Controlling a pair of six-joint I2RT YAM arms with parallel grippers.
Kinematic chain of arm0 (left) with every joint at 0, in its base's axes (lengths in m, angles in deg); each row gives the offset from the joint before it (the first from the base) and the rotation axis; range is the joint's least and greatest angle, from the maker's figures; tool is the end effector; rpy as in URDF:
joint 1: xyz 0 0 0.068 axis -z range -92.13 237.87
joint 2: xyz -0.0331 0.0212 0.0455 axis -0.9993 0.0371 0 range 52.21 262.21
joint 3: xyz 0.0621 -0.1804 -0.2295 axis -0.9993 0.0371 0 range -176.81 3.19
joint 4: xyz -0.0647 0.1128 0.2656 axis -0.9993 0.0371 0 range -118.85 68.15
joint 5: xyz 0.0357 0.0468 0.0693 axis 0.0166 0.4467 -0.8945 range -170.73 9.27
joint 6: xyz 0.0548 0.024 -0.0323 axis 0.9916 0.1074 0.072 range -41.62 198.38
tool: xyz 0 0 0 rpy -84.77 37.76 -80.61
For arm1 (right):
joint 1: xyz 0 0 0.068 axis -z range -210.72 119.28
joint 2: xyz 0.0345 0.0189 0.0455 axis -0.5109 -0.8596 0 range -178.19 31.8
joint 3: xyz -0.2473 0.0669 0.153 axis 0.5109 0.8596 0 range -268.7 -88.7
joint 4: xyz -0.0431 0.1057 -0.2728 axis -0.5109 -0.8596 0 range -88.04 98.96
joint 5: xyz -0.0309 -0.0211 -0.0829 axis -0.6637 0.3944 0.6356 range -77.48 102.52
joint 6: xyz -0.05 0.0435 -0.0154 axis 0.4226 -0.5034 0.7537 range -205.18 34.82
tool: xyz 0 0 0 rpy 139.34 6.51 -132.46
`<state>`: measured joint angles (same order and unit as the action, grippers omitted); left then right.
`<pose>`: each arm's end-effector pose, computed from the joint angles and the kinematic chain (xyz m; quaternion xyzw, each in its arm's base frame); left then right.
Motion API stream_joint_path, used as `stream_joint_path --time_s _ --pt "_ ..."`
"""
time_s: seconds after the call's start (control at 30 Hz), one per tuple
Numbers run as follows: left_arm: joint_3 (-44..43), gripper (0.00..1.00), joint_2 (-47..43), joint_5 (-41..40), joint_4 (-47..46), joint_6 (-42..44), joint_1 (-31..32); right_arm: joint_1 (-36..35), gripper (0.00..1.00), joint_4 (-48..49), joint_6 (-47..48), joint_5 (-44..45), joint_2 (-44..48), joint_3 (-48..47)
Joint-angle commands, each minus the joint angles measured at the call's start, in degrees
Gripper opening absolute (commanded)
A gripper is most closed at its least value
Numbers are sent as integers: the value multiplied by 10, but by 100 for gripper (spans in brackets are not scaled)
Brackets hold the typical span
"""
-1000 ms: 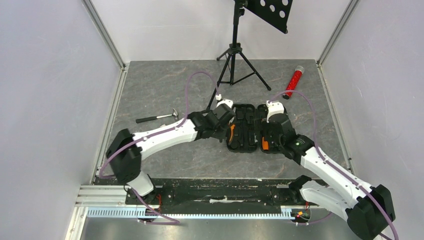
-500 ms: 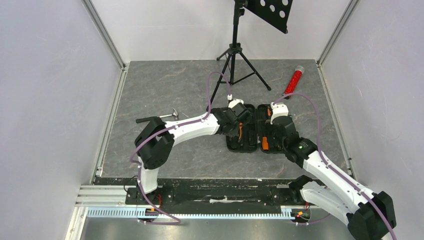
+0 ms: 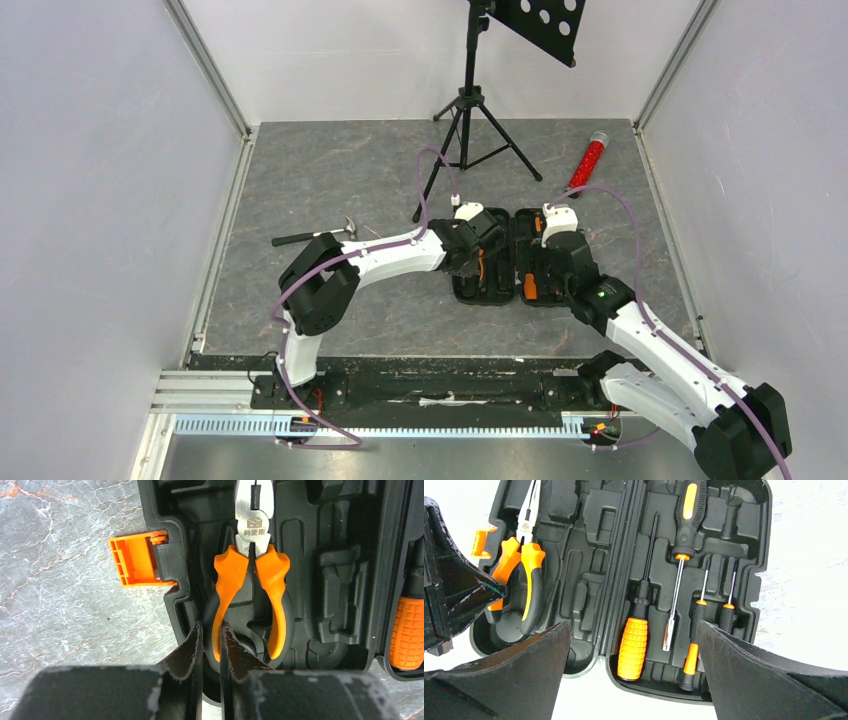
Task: Pack the tool kit
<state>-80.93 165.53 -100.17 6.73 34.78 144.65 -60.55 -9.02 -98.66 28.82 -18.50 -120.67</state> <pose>0.2690 -0.3775 0.1818 0.0738 0.9597 -0.0598 0.2644 0.2005 0.0972 0.2305 -0.0622 0.8834 0.0474 0.4621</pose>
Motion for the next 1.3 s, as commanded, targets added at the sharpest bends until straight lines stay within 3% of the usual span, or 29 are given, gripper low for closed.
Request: stream_joint_path --time_s 0.0,0.37,0.57,0.8,1.03,1.27 --pt "-16 17 -1 -39 -8 -47 2 3 98 22 -6 -7 2 7" --pt "-16 36 1 -56 -9 -71 2 6 98 35 -14 -28 1 16" --pt "-14 42 -33 -39 -17 -74 2 7 98 73 -28 -82 -16 20" --pt "58 57 -152 -32 -76 -74 -4 6 82 144 -40 -161 -102 4" --pt "187 63 -224 48 -168 -76 -59 6 52 194 -29 -210 -199 -34" --pt "260 64 -249 96 -263 -70 -73 6 47 220 -28 -237 -248 -50"
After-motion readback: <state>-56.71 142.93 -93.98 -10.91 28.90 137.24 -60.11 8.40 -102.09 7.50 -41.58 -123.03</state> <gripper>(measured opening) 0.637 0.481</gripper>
